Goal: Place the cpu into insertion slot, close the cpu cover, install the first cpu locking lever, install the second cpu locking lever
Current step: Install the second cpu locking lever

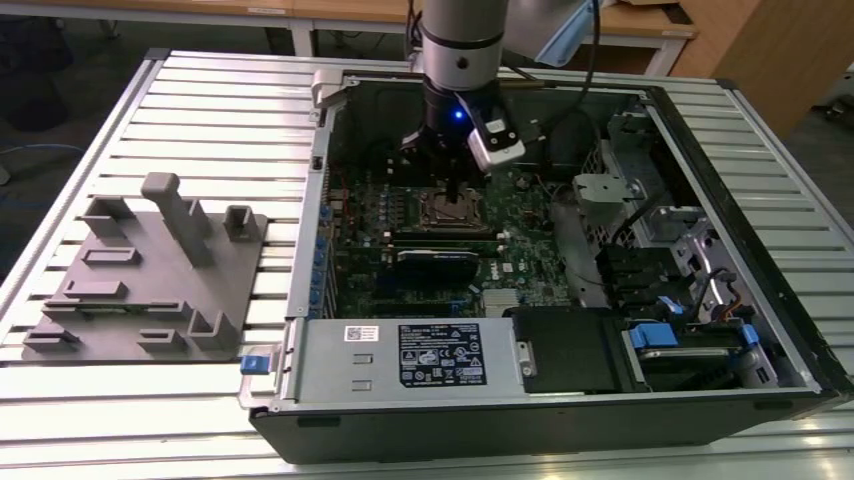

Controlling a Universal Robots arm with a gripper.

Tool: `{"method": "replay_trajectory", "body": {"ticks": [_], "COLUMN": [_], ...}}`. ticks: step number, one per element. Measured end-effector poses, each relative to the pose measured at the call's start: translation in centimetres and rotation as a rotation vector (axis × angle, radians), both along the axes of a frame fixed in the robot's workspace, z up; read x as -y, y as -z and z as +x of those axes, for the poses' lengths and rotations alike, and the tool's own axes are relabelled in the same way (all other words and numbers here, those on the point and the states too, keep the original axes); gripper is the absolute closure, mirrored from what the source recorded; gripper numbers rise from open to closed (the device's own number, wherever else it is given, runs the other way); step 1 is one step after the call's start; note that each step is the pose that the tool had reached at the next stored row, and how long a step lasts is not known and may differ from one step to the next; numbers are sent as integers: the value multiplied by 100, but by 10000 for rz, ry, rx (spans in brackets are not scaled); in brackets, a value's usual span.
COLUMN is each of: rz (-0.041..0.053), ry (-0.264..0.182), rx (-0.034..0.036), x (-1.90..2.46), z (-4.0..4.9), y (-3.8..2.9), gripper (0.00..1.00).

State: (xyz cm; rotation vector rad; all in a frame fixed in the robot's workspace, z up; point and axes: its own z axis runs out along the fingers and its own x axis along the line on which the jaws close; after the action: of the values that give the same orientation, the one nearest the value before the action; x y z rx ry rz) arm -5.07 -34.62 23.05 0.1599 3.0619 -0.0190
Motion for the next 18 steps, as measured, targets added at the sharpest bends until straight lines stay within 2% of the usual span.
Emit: {"method": "replay_trajectory", "body": {"ticks": [2,5,9,12,18], "rz": [0,-4,5,7,6], "ry": [0,1,1,-1,0], "rx": [0,-3,-2,-1,-2], "x": [21,22,22,28,86], "z": [0,-1,0,1,1], "y": [0,-7,-58,-61,-61], "gripper": [90,90,90,90,90]}}
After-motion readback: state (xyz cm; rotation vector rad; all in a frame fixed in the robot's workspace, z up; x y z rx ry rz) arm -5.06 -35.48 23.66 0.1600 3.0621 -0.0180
